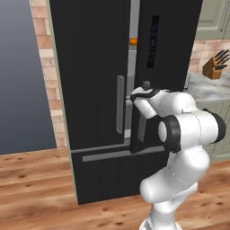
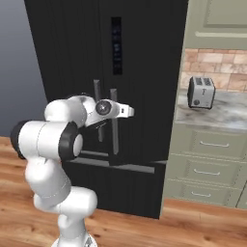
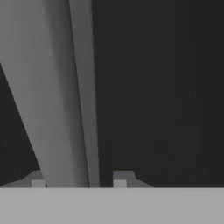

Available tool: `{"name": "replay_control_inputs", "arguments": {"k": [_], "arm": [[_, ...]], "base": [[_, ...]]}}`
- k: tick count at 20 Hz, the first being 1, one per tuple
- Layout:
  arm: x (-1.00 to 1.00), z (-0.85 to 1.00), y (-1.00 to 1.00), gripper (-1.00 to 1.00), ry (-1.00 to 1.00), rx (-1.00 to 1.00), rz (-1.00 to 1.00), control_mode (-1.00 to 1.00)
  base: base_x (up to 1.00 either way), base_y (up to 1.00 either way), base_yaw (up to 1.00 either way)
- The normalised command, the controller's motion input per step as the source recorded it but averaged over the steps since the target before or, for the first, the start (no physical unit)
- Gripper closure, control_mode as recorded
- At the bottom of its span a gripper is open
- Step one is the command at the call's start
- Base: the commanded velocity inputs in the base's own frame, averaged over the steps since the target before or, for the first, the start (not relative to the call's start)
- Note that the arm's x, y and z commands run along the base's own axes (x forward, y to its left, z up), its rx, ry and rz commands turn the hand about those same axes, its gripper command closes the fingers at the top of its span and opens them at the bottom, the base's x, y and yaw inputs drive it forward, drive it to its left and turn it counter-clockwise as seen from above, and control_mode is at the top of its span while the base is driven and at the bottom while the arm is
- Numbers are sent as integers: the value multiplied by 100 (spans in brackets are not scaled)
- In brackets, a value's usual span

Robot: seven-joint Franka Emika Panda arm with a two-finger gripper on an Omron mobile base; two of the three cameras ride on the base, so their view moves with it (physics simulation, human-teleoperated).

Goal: Retrieve the tangerine and pear from the fridge and place them into the bowl on the dining table.

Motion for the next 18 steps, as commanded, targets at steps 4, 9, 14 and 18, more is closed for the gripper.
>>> {"name": "replay_control_inputs", "arguments": {"k": [4, 9, 14, 18], "arm": [[-100, 0, -92, 100, 8, 0, 0, -100], [-100, 0, -91, 100, 8, 0, 0, -100], [-92, 5, -75, -100, 12, 0, 0, -100], [-62, 52, -39, -100, 19, 0, 0, -100]], "base": [[0, 0, 0], [0, 0, 0], [0, 0, 0], [0, 0, 0]]}}
